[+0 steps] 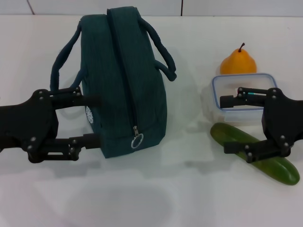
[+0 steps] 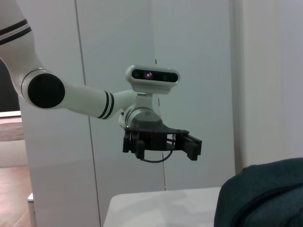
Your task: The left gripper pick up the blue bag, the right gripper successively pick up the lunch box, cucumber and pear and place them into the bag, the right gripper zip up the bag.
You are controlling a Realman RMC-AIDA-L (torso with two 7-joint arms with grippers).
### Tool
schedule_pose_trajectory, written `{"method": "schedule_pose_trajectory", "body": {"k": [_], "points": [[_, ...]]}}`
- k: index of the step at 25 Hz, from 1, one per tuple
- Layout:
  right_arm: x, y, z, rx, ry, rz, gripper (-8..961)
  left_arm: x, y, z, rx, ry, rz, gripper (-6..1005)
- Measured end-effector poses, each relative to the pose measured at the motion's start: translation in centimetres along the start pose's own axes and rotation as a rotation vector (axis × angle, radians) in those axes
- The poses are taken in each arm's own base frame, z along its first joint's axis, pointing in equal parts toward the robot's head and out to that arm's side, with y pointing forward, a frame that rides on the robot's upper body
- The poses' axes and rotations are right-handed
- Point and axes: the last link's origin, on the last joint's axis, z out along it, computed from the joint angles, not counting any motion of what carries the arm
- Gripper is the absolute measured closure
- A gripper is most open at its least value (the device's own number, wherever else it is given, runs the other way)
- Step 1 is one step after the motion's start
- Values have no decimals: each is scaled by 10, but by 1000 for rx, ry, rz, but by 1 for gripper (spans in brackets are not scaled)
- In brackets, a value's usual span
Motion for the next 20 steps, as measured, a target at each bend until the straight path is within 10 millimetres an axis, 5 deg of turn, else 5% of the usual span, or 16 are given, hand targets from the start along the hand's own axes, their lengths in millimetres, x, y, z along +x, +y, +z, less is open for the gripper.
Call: {"method": "schedule_pose_trajectory", "body": {"k": [14,20], "points": [[-3,-2,2,-10,-2,-6,67,4,-4,-1,13,3,-1,214],[-2,-1,-1,0,-6,0,67,32,-29,-24,195,117,-72,214]]}}
